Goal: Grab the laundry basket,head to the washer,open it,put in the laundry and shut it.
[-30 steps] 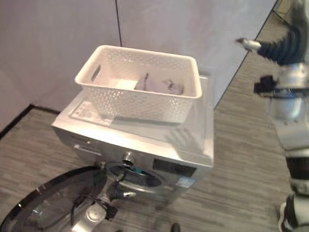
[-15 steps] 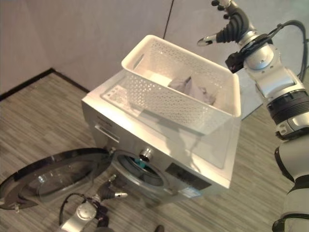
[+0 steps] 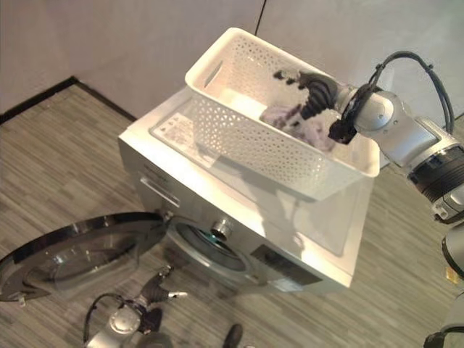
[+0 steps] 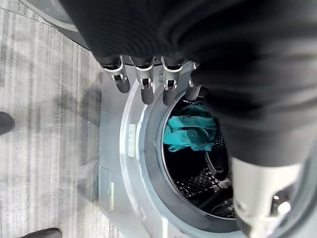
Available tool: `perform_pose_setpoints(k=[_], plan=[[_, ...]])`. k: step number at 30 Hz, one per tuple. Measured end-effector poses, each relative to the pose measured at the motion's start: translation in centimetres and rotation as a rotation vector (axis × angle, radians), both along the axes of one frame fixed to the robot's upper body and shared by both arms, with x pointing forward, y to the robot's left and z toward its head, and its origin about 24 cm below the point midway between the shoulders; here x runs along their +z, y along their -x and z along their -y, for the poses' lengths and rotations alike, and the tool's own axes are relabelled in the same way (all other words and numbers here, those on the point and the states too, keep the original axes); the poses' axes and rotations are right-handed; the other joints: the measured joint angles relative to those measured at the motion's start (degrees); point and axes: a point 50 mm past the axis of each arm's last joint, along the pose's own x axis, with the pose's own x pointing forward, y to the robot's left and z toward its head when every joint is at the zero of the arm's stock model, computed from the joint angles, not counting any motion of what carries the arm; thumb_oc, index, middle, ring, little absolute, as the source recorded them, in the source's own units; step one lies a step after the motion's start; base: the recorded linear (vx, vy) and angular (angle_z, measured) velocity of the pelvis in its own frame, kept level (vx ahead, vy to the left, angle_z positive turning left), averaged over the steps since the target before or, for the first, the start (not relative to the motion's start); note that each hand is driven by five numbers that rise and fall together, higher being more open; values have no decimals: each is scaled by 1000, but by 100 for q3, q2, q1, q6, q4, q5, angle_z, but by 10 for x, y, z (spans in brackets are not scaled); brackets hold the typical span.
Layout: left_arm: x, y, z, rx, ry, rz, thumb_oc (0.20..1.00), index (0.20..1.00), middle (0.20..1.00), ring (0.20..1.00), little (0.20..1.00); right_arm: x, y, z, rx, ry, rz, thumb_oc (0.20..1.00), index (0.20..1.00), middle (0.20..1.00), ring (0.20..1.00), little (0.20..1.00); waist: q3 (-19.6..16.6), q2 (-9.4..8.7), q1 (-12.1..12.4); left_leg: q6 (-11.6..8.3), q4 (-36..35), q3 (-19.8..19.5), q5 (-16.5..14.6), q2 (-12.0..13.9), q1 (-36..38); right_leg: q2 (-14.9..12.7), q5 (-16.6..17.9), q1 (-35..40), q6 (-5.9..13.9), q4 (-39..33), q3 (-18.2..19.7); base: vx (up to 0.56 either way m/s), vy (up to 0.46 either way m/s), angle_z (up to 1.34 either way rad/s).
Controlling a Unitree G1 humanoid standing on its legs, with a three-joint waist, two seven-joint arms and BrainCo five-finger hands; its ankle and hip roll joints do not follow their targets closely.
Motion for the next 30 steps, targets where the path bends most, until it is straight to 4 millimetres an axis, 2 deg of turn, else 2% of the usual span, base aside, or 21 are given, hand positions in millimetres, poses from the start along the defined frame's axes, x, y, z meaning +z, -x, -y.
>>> perform_pose_setpoints(k=[8,15,19,20,21,24,30], plan=[[0,2,0,-6,7,3,1000,1000,1000,1000,1000,-7,-6,18,-97,116,-17,1000,1000,1000,1000,1000,70,22,20,-31,4,-3,22,41,-154,46,8,-158,-14,1,6,0,0,0],[4,-2,3,-18,52,5,1000,1000,1000,1000,1000,-20,-11,13,-105,183,-110,1000,1000,1000,1000,1000,191,46,97,-31,5,-7,21,54,-226,58,6,-221,-22,0,0,-1,-2,0],[6,-3,2,-30,48,12,1000,1000,1000,1000,1000,-21,-11,9,-85,197,-147,1000,1000,1000,1000,1000,206,37,105,-47,9,-14,31,54,-322,60,14,-313,-33,1,-3,0,0,0],[6,-3,1,-35,45,12,1000,1000,1000,1000,1000,-21,-10,6,-77,198,-163,526,526,526,526,526,212,43,103,-47,9,-14,31,57,-323,61,13,-313,-33,0,-4,0,0,0],[7,-3,1,-36,43,13,1000,1000,1000,1000,1000,-21,-9,4,-70,202,-172,200,200,200,200,200,222,52,102,-47,8,-15,31,57,-323,62,13,-313,-33,0,-5,0,0,0],[12,-6,3,-64,51,31,1000,1000,1000,1000,1000,-11,-7,0,-61,154,-203,200,200,200,200,200,274,121,108,-48,8,-14,31,55,-323,60,14,-312,-33,1,-8,0,0,0],[12,-7,5,-73,62,29,1000,1000,1000,1000,1000,-8,-5,0,-38,116,-244,200,200,200,200,200,278,127,112,-48,7,-6,32,47,-316,50,14,-316,-33,0,2,0,0,0]])
